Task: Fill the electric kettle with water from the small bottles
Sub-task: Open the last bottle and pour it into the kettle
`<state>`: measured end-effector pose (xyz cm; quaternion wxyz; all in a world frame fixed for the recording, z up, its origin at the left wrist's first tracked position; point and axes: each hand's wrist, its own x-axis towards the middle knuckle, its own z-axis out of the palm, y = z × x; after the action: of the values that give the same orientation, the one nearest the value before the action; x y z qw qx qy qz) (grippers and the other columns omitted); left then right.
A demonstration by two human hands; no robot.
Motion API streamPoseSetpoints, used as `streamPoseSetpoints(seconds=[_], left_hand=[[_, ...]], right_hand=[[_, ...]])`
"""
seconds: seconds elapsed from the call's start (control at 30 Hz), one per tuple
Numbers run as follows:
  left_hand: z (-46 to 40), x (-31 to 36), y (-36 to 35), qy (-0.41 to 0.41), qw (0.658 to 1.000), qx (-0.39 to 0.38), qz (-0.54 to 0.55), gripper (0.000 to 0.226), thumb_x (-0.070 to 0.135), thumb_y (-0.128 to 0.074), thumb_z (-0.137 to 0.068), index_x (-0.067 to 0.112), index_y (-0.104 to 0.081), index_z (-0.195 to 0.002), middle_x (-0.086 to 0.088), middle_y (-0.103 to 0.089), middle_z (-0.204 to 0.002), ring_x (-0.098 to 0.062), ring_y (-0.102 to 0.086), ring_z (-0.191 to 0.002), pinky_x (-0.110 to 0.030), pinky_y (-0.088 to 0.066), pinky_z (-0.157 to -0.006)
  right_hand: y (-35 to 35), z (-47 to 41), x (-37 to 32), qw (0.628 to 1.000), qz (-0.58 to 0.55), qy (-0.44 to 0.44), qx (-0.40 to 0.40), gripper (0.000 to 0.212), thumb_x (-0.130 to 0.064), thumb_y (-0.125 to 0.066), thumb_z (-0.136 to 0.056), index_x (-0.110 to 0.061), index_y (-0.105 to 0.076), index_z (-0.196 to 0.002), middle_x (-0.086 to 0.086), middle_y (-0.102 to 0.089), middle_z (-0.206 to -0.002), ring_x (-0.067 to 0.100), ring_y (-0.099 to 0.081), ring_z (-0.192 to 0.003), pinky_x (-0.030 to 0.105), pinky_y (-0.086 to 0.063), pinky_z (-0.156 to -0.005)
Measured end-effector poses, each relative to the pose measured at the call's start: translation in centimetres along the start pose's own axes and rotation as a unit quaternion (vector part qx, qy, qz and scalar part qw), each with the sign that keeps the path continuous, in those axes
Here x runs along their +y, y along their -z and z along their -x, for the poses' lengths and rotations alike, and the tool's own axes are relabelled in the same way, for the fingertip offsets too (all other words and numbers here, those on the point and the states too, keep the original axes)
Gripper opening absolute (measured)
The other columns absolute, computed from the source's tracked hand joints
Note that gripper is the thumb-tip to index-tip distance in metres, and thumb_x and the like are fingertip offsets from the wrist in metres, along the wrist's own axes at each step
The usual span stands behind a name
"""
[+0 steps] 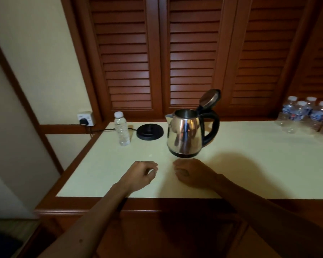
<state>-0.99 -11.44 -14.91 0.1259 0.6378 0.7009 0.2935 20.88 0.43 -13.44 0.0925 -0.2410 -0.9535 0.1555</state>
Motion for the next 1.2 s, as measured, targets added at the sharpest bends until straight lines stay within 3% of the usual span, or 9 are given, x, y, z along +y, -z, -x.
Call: streamPoseSetpoints(seconds=[0.1, 0.2, 0.27, 0.37, 0.5, 0.67, 0.77, 1.0, 1.2], left_hand=[[0.9, -2.1, 2.1, 0.041, 0.997, 0.058, 0.001, 0.020, 0.017, -0.060, -0.090, 0.014, -0.077, -0.101, 0.007, -0.073, -0.109, -0.011, -0.069, -0.087, -0.026, -0.054, -0.084], [1.1, -4.2, 3.8, 0.104, 0.987, 0.119, 0.023, 0.019, 0.016, -0.061, -0.090, 0.015, -0.076, -0.100, 0.003, -0.076, -0.089, -0.011, -0.068, -0.076, -0.029, -0.057, -0.077], [0.7, -5.3, 4.8, 0.143, 0.979, 0.140, 0.032, 0.018, 0.016, -0.062, -0.090, 0.015, -0.075, -0.102, 0.000, -0.076, -0.087, -0.014, -0.070, -0.076, -0.030, -0.059, -0.079], [-0.6, -6.1, 6.1, 0.198, 0.966, 0.154, 0.067, 0.021, 0.017, -0.066, -0.090, 0.013, -0.073, -0.109, -0.003, -0.074, -0.097, -0.015, -0.069, -0.082, -0.028, -0.057, -0.084], [-2.7, -6.5, 7.0, 0.229, 0.958, 0.158, 0.064, 0.037, 0.025, -0.069, -0.089, 0.010, -0.064, -0.123, -0.007, -0.070, -0.115, -0.018, -0.060, -0.095, -0.025, -0.042, -0.084], [-5.7, -7.3, 7.0, 0.265, 0.939, 0.183, 0.122, 0.076, 0.038, -0.077, -0.083, 0.011, -0.041, -0.145, -0.010, -0.056, -0.141, -0.028, -0.055, -0.126, -0.030, -0.041, -0.092], [-7.2, -7.6, 7.1, 0.264, 0.931, 0.184, 0.172, 0.091, 0.037, -0.083, -0.077, 0.014, -0.032, -0.150, -0.008, -0.050, -0.146, -0.029, -0.052, -0.130, -0.032, -0.044, -0.096], [-8.1, -8.0, 7.4, 0.227, 0.940, 0.189, 0.173, 0.061, 0.038, -0.077, -0.082, 0.014, -0.055, -0.133, -0.010, -0.065, -0.128, -0.028, -0.062, -0.113, -0.031, -0.046, -0.090], [-5.0, -7.6, 6.8, 0.188, 0.954, 0.165, 0.168, 0.054, 0.036, -0.079, -0.081, 0.016, -0.058, -0.127, -0.006, -0.069, -0.119, -0.020, -0.064, -0.099, -0.022, -0.046, -0.078]], right_hand=[[-1.2, -3.5, -2.2, 0.999, 0.035, 0.032, -0.018, 0.042, -0.035, -0.047, -0.097, -0.014, -0.054, -0.134, 0.001, -0.045, -0.146, 0.013, -0.040, -0.134, 0.027, -0.026, -0.112], [-2.1, -6.7, -3.7, 0.999, 0.018, 0.022, -0.015, 0.048, -0.044, -0.044, -0.096, -0.021, -0.049, -0.137, -0.004, -0.039, -0.150, 0.013, -0.036, -0.137, 0.033, -0.025, -0.114], [-2.9, -8.2, -4.0, 1.000, -0.003, 0.003, -0.014, 0.051, -0.049, -0.042, -0.095, -0.025, -0.044, -0.140, -0.005, -0.034, -0.153, 0.014, -0.031, -0.139, 0.034, -0.023, -0.114], [-4.1, -9.1, -3.7, 1.000, -0.023, -0.014, 0.016, 0.051, -0.049, -0.044, -0.095, -0.024, -0.045, -0.140, -0.005, -0.034, -0.153, 0.010, -0.026, -0.141, 0.029, -0.020, -0.113], [-4.8, -9.5, -3.0, 0.999, -0.025, -0.010, 0.024, 0.051, -0.047, -0.046, -0.096, -0.020, -0.047, -0.139, -0.005, -0.035, -0.152, 0.010, -0.027, -0.141, 0.031, -0.023, -0.116], [-4.9, -9.6, -3.1, 0.998, -0.042, -0.021, 0.034, 0.052, -0.047, -0.047, -0.093, -0.022, -0.047, -0.139, -0.008, -0.033, -0.153, 0.008, -0.025, -0.142, 0.033, -0.023, -0.116], [-4.8, -9.5, -3.2, 0.998, -0.039, -0.022, 0.044, 0.051, -0.045, -0.049, -0.093, -0.022, -0.048, -0.139, -0.007, -0.034, -0.153, 0.007, -0.025, -0.142, 0.032, -0.023, -0.116], [-4.9, -9.6, -3.3, 0.996, -0.052, -0.031, 0.070, 0.047, -0.043, -0.054, -0.091, -0.022, -0.054, -0.134, -0.008, -0.040, -0.149, 0.005, -0.031, -0.138, 0.027, -0.025, -0.114], [-5.4, -9.7, -2.8, 0.994, -0.073, -0.033, 0.077, 0.047, -0.048, -0.054, -0.088, -0.027, -0.056, -0.130, -0.012, -0.043, -0.146, 0.005, -0.036, -0.135, 0.033, -0.030, -0.113]])
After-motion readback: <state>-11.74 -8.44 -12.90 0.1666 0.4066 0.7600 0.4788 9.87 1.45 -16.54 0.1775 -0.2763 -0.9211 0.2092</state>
